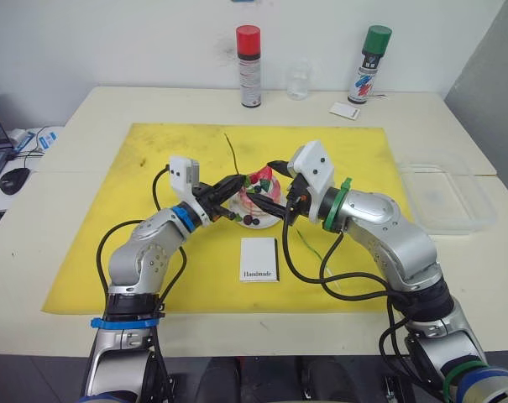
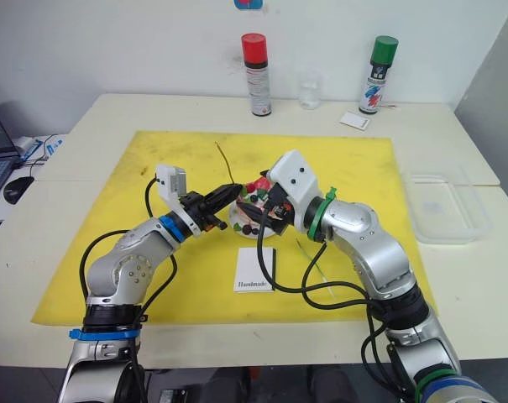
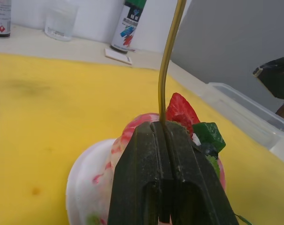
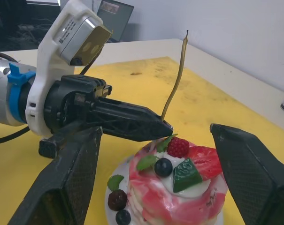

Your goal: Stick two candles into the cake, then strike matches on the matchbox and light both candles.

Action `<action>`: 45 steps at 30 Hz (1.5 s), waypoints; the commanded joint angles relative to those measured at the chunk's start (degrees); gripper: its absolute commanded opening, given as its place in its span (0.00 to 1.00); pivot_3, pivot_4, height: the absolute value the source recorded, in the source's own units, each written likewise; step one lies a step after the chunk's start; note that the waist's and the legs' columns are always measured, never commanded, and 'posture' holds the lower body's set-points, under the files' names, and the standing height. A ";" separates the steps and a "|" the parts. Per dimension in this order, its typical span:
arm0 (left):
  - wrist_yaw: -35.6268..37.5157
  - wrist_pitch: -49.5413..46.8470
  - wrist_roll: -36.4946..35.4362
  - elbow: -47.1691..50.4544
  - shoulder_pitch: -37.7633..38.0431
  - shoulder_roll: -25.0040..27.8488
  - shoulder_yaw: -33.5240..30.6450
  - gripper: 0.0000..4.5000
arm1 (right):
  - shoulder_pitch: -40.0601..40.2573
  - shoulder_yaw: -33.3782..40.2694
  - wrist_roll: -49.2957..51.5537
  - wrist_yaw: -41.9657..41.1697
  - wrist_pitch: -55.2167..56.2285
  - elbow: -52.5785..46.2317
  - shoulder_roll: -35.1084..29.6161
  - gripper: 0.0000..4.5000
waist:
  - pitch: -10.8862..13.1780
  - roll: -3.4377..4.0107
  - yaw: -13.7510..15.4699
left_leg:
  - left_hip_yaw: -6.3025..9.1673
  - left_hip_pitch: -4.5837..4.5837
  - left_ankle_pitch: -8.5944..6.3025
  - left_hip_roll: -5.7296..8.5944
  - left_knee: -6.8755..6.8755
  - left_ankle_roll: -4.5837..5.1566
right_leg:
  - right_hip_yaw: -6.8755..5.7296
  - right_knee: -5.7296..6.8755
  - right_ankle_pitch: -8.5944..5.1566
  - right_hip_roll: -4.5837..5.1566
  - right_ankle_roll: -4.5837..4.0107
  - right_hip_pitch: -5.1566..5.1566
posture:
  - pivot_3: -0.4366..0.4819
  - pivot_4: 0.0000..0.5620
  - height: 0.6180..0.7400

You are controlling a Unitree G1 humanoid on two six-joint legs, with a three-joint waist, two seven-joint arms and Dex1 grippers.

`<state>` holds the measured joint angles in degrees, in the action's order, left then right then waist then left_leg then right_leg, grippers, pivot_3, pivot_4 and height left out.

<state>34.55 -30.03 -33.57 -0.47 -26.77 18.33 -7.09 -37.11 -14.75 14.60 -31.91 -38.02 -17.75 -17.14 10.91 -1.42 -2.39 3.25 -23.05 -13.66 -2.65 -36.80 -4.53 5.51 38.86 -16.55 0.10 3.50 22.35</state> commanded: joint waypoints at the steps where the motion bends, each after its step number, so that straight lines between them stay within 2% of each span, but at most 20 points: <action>1: 0.12 2.60 2.22 1.08 1.18 -0.57 1.29 0.00 | -0.09 0.91 0.02 0.05 0.98 -2.08 0.10 0.86 | 0.00 0.00 0.03 | 0.00 0.00 0.00 0.00 0.00 0.00 | 0.00 0.00 0.00 0.00 0.00 0.00 | 0.48 0.27 1.00; 3: 0.26 3.09 2.46 1.06 1.41 -0.49 1.09 0.00 | -0.14 0.85 0.02 -0.04 1.05 -1.98 0.15 0.86 | 0.00 0.00 0.03 | 0.00 0.00 0.00 0.00 0.00 0.00 | 0.00 0.00 0.00 0.00 0.00 0.00 | 0.48 0.27 1.00; 14: -0.56 0.29 -0.07 6.15 1.72 1.25 -1.87 0.71 | -0.10 0.82 0.03 -0.56 1.49 -1.50 0.11 0.87 | 0.00 -0.01 -0.14 | 0.00 -0.01 0.00 0.00 0.01 0.00 | 0.00 0.00 -0.01 -0.01 0.01 0.01 | 0.48 0.27 1.00; 18: -0.39 -2.41 -1.32 10.74 4.75 4.30 -3.47 0.97 | -0.06 1.05 0.13 -0.70 1.72 -1.09 0.14 0.87 | 0.00 -0.01 -0.56 | 0.00 0.00 0.00 -0.01 0.04 0.00 | 0.01 -0.01 -0.01 0.00 0.01 0.01 | 0.48 0.27 1.00; 19: -0.47 -3.14 -1.81 11.98 5.55 5.09 -3.83 0.99 | 0.02 1.23 0.20 -0.75 1.73 -1.01 0.06 0.87 | 0.01 0.00 -0.66 | 0.00 0.00 0.00 -0.01 0.06 0.00 | 0.02 -0.02 -0.01 0.00 0.01 0.01 | 0.48 0.27 1.00; 22: -0.10 -5.57 -3.23 15.93 7.84 7.92 -5.00 0.99 | 0.91 2.10 0.72 -1.65 1.35 -1.36 -1.35 0.87 | 0.01 -0.01 -0.87 | 0.00 0.00 0.00 -0.02 0.07 0.00 | 0.02 -0.02 -0.01 0.00 0.01 0.02 | 0.48 0.27 1.00; 26: 3.78 -9.92 -7.18 23.55 12.21 14.87 -6.60 0.99 | 6.05 5.28 3.52 -5.83 -1.32 -5.26 -8.06 0.87 | 0.04 -0.03 -0.56 | 0.00 -0.01 -0.01 -0.01 0.10 0.00 | 0.00 -0.11 -0.14 0.02 0.18 0.01 | 0.48 0.27 1.00; 30: 12.17 -8.54 -6.22 33.11 16.60 24.06 -3.04 0.99 | 13.18 8.62 7.88 -9.19 -6.37 -10.15 -14.69 0.87 | 0.04 -0.04 -0.55 | -0.06 -0.03 -0.02 -0.02 0.28 -0.02 | 0.03 -0.27 -0.19 0.05 0.10 0.04 | 0.48 0.27 1.00; 33: 18.15 -3.26 -2.54 37.14 16.90 28.87 1.07 0.99 | 18.23 10.29 9.24 -10.03 -8.41 -13.33 -18.72 0.87 | 0.05 -0.04 -0.49 | -0.08 0.04 -0.02 -0.02 0.49 -0.02 | 0.02 -0.29 -0.25 0.06 0.00 0.05 | 0.48 0.27 1.00; 39: 23.88 2.44 -0.74 37.19 11.52 29.58 6.00 0.99 | 26.88 12.38 11.59 -9.73 -12.18 -18.69 -23.58 0.87 | 0.06 -0.04 -0.54 | -0.12 0.12 -0.01 -0.04 0.70 -0.01 | 0.02 -0.32 -0.35 0.03 -0.02 0.07 | 0.48 0.27 1.00; 45: 25.93 3.58 -0.39 35.54 10.35 29.47 7.04 0.99 | 28.40 10.28 12.99 -8.40 -15.23 -20.33 -23.64 0.87 | 0.07 -0.06 -0.90 | -0.17 0.13 -0.01 -0.06 0.69 -0.01 | 0.08 -0.34 -0.36 0.00 0.01 0.07 | 0.48 0.27 1.00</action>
<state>59.75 -27.86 -34.19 35.05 -15.84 47.41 -0.16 -8.52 -3.79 26.79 -40.74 -52.99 -35.96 -40.62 10.98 -1.47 -3.29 3.09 -22.93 -13.67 -2.70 -36.11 -4.54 5.57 38.52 -16.92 0.10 3.51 22.42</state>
